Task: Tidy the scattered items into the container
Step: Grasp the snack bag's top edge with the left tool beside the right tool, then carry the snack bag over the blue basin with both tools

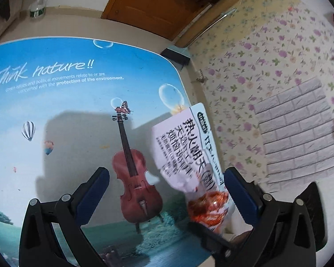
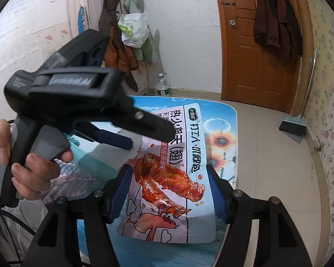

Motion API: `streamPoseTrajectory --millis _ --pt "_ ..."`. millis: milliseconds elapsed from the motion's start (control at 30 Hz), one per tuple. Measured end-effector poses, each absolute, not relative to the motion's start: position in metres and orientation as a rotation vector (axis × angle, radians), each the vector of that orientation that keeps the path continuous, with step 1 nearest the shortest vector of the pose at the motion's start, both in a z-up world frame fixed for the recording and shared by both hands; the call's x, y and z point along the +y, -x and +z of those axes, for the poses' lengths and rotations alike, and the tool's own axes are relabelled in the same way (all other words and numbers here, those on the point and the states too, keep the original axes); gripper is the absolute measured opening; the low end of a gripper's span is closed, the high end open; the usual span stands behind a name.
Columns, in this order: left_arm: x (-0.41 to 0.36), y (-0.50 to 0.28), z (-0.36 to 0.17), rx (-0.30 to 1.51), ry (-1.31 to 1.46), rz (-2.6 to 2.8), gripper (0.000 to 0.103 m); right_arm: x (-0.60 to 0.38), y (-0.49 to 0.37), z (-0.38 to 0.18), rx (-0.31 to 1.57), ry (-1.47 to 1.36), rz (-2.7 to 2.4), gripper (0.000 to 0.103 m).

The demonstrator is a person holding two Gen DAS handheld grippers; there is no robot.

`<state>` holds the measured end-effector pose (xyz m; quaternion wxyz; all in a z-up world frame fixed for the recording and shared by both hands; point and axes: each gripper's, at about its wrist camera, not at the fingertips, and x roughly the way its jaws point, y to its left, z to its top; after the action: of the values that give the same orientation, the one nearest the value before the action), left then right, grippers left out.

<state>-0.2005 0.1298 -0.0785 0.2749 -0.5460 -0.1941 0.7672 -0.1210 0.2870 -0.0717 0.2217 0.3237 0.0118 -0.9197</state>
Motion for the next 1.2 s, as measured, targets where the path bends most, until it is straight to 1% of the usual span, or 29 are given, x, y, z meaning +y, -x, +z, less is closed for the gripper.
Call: streamPoseTrajectory --millis 33,67,100,133,167,333,433,467,533,600,800,1000,1200 --pt "0.128 0.2 -0.079 -0.537 1.461 2.053 0.101 0.285 0.12 -0.071 0.031 -0.89 -2.538 0.067" --pt "0.128 0.2 -0.08 -0.546 1.453 2.045 0.094 0.284 0.12 -0.071 0.03 -0.887 -2.536 0.067" --pt "0.128 0.201 -0.08 -0.546 1.45 2.042 0.084 0.283 0.12 -0.07 0.027 -0.884 -2.534 0.067" --pt "0.128 0.201 -0.08 -0.545 1.451 2.04 0.079 0.282 0.121 -0.069 0.023 -0.883 -2.532 0.067" --pt "0.128 0.203 -0.081 -0.554 1.455 2.033 0.073 0.282 0.121 -0.069 0.016 -0.882 -2.529 0.067" --pt "0.128 0.205 -0.08 -0.616 1.448 1.99 0.065 0.279 0.121 -0.064 0.005 -0.873 -2.519 0.067" --pt "0.125 0.206 -0.081 -0.699 1.431 1.914 0.058 0.275 0.121 -0.062 0.007 -0.871 -2.512 0.067" --pt "0.123 0.205 -0.082 -0.715 1.429 1.897 0.051 0.276 0.123 -0.06 0.009 -0.871 -2.512 0.067" --pt "0.121 0.205 -0.082 -0.739 1.424 1.874 0.043 0.273 0.123 -0.059 0.014 -0.868 -2.51 0.067" --pt "0.116 0.204 -0.081 -0.769 1.399 1.851 0.029 0.272 0.122 -0.056 0.017 -0.868 -2.509 0.067" --pt "0.111 0.203 -0.082 -0.843 1.362 1.789 0.021 0.27 0.124 -0.055 -0.006 -0.867 -2.5 0.067" --pt "0.101 0.201 -0.08 -0.912 1.321 1.74 0.018 0.264 0.123 -0.048 0.005 -0.857 -2.493 0.067" --pt "0.093 0.196 -0.073 -0.924 1.289 1.739 0.018 0.256 0.121 -0.041 0.026 -0.845 -2.49 0.067"
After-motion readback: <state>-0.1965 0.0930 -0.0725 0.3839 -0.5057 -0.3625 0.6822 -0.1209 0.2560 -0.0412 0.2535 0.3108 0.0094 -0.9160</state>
